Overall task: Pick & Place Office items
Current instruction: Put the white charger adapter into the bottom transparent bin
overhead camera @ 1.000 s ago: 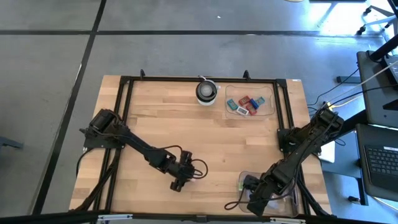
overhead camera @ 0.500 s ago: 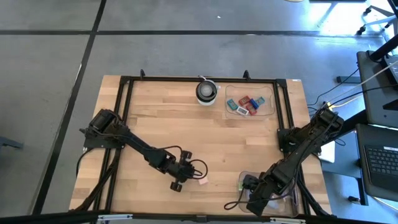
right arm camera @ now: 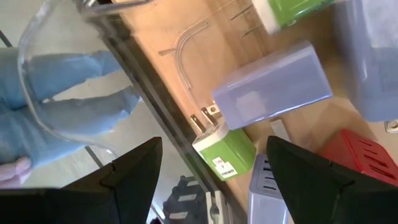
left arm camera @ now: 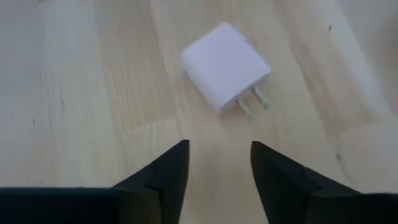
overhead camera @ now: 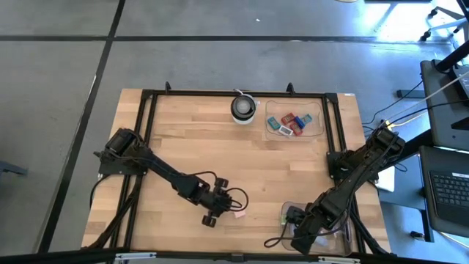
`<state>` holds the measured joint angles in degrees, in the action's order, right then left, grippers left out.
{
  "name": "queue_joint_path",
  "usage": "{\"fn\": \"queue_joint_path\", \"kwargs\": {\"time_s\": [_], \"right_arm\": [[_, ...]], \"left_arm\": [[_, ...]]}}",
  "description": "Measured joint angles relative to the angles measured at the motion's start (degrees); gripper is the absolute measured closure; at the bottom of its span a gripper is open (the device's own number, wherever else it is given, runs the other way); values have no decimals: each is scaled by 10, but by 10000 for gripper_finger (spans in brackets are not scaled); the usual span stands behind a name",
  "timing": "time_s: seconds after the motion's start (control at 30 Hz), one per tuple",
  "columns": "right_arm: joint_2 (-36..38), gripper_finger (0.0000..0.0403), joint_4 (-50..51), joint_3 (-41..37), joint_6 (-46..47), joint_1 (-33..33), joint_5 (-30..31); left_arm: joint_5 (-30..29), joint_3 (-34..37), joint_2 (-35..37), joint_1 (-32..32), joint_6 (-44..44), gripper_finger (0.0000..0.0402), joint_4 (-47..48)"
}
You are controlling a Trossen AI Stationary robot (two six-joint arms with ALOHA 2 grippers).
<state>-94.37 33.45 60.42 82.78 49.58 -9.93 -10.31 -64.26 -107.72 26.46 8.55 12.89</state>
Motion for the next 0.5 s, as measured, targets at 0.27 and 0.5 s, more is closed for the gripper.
{"fn": "queue_joint_path", "kwargs": {"time_s": [0.27, 0.5], "right_arm": [[0, 113, 6, 0, -38, 0, -26], [0, 113, 9, 0, -110, 2, -47]], "left_arm": [[-2, -18, 0, 2, 123, 155, -29], [-57, -23, -36, 12, 220, 119, -198]]}}
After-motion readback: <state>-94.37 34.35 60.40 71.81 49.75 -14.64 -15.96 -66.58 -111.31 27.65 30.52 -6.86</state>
